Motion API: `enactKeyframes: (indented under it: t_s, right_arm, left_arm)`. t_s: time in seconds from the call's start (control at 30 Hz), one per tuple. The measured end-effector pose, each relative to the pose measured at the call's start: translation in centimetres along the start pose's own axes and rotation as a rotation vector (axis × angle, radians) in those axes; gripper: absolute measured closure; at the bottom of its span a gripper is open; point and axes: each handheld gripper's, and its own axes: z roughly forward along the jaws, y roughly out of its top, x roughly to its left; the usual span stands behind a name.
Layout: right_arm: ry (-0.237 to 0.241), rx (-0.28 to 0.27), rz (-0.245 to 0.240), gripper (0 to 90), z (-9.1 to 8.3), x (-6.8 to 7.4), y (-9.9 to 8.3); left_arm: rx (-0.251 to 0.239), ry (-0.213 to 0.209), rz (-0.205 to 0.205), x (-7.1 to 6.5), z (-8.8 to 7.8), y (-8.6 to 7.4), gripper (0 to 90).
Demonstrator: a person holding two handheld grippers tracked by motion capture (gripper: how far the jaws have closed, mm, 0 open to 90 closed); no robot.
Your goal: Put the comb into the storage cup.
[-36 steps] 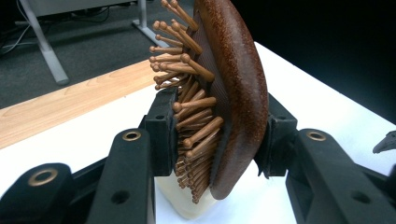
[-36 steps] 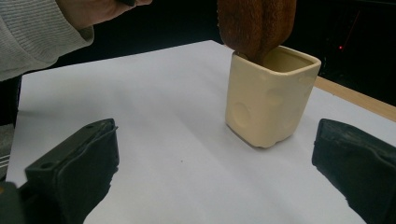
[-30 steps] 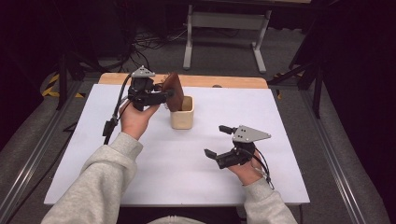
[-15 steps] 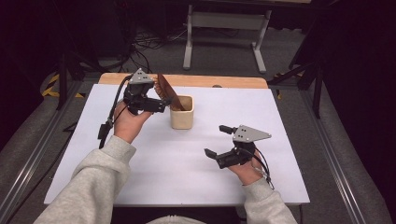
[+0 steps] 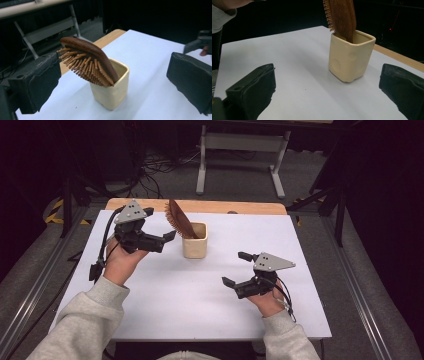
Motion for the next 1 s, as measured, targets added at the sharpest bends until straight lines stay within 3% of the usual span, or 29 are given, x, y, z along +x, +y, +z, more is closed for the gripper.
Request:
enactKeyframes:
  t_s: [0.13,0.33,0.6,0.67,0.8,1.0]
  right_arm:
    - [-0.004,-0.004,0.002,1.2,-0.2,-0.1,0.0]
    - [-0.010,-0.005,0.004,1.2,-0.4,-0.1,0.0]
    - [-0.019,0.002,0.000,1.3,-0.7,0.0,-0.2]
    - [-0.020,0.007,0.004,1.2,-0.7,-0.1,-0.4]
    - [-0.030,0.019,-0.001,1.3,-0.9,0.1,-0.7]
    - [-0.034,0.005,0.015,1.2,-1.4,0.0,-1.3]
  left_arm:
    - [-0.045,-0.018,0.028,-0.7,-1.8,-0.7,0.6]
    - [-0.088,-0.023,0.013,-0.9,-3.8,-2.3,0.5]
    - [-0.070,-0.023,0.012,-0.9,-5.3,-4.7,0.6]
    - [-0.077,-0.028,-0.025,-0.9,-5.7,-6.7,0.6]
    - [-0.079,-0.029,-0.049,-1.0,-6.0,-8.4,0.6]
    - [-0.074,-0.018,-0.046,-1.3,-6.4,-10.6,0.7]
